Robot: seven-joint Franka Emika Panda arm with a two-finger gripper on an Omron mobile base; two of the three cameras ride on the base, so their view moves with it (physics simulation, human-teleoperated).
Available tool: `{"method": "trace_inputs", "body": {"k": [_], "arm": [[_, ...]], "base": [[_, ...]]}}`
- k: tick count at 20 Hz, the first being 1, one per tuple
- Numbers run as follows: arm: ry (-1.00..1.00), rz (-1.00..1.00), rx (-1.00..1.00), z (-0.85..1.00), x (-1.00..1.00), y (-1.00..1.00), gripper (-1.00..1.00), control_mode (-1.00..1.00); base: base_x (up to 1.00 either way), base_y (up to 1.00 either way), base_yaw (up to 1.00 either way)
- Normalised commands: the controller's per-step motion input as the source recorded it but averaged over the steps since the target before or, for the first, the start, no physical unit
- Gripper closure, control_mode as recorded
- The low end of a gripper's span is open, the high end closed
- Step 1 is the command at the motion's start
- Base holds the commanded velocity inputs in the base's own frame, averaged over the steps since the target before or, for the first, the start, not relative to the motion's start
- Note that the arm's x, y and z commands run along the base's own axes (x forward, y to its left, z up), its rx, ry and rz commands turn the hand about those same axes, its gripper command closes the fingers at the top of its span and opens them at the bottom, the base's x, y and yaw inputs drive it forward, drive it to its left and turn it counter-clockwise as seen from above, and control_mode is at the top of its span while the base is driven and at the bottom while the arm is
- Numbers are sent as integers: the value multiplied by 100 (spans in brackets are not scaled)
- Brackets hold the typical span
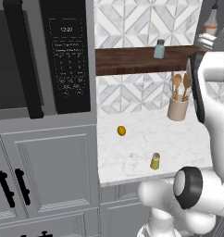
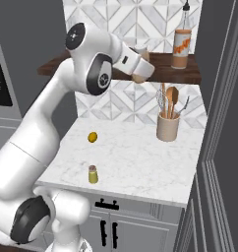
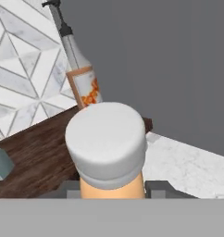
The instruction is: Put the shaker and condiment bottle from the counter next to their counterparts in the cabinet.
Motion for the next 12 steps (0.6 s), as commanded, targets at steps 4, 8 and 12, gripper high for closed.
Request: {"method": "trace_inputs", "body": {"k": [4, 8, 12], "arm": [[-2, 4, -14, 6, 5, 42, 100, -100], [-1, 0, -9, 29, 12, 7, 100, -100], [0, 0, -2, 33, 16, 0, 100, -100]], "base": [[0, 0, 0], [0, 0, 0], [0, 0, 0]]}}
